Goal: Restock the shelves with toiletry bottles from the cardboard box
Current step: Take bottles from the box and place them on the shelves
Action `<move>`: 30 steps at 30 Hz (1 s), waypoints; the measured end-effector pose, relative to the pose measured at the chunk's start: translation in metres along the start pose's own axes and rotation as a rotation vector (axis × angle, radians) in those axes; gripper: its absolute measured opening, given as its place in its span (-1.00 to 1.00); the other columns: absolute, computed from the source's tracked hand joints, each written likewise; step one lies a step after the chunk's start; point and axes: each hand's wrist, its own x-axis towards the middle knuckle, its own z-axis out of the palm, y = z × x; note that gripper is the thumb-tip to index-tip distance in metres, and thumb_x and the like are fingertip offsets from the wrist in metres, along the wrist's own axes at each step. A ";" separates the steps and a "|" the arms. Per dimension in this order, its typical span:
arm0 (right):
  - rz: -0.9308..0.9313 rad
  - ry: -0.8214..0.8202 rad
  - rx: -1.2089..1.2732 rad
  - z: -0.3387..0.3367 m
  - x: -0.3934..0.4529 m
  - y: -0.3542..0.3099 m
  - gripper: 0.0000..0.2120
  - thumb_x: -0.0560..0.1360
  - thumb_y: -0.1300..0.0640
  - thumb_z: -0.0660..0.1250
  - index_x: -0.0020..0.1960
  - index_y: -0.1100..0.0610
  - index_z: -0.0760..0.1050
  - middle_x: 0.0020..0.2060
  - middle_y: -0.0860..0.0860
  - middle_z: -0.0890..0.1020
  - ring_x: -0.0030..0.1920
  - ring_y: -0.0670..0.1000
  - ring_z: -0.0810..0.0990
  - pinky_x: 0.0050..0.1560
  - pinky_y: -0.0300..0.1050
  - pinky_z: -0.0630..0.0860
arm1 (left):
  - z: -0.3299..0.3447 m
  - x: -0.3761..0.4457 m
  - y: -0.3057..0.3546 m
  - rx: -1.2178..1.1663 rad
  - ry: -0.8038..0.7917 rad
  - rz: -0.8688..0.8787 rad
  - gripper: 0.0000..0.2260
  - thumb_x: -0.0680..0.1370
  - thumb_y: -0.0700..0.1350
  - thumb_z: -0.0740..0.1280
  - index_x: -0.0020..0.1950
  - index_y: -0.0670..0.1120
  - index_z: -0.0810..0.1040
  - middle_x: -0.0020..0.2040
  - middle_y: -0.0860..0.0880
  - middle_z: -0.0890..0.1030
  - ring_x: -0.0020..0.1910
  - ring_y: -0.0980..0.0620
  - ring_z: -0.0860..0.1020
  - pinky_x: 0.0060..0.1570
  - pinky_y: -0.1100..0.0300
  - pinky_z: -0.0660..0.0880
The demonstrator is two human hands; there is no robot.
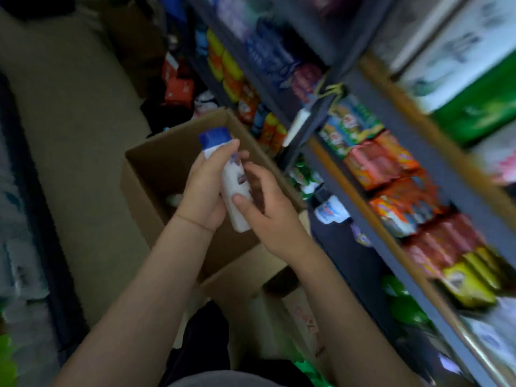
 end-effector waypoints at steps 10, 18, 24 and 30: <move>-0.008 0.696 -0.309 -0.193 -0.228 -0.035 -0.51 0.34 -0.18 0.46 0.13 0.07 0.46 -0.14 -0.08 0.65 -0.15 -0.03 0.64 -0.20 -0.08 0.51 | 0.238 -0.182 -0.076 0.336 -0.691 0.081 -0.59 0.41 0.06 0.45 0.18 -0.13 0.60 0.02 -0.15 0.71 -0.04 -0.05 0.67 0.00 0.06 0.59; -0.223 1.397 -0.270 -0.313 -0.419 -0.070 -0.67 0.41 0.13 0.52 0.06 0.09 0.42 -0.24 -0.25 0.60 -0.25 -0.27 0.56 -0.22 -0.45 0.40 | 0.383 -0.319 -0.123 0.517 -1.096 0.562 -0.70 0.49 0.04 0.33 0.22 0.11 0.58 0.30 0.08 0.57 0.28 0.18 0.51 0.16 0.30 0.43; -0.351 1.795 -0.387 -0.377 -0.490 -0.096 -0.49 0.39 0.05 0.53 0.21 0.21 0.41 -0.03 -0.09 0.63 -0.07 -0.28 0.60 -0.07 -0.42 0.48 | 0.445 -0.334 -0.158 0.964 -1.050 1.384 -0.53 0.51 -0.07 0.28 0.40 -0.17 0.46 0.42 -0.09 0.43 0.43 -0.05 0.37 0.43 -0.02 0.31; -0.227 1.837 -0.471 -0.437 -0.502 -0.098 -0.44 0.39 -0.02 0.50 0.23 0.24 0.40 -0.03 -0.10 0.57 -0.14 -0.39 0.53 -0.17 -0.60 0.35 | 0.454 -0.332 -0.176 1.122 -0.958 1.517 -0.49 0.48 -0.11 0.30 0.42 -0.20 0.43 0.39 -0.19 0.46 0.43 -0.21 0.36 0.47 -0.07 0.23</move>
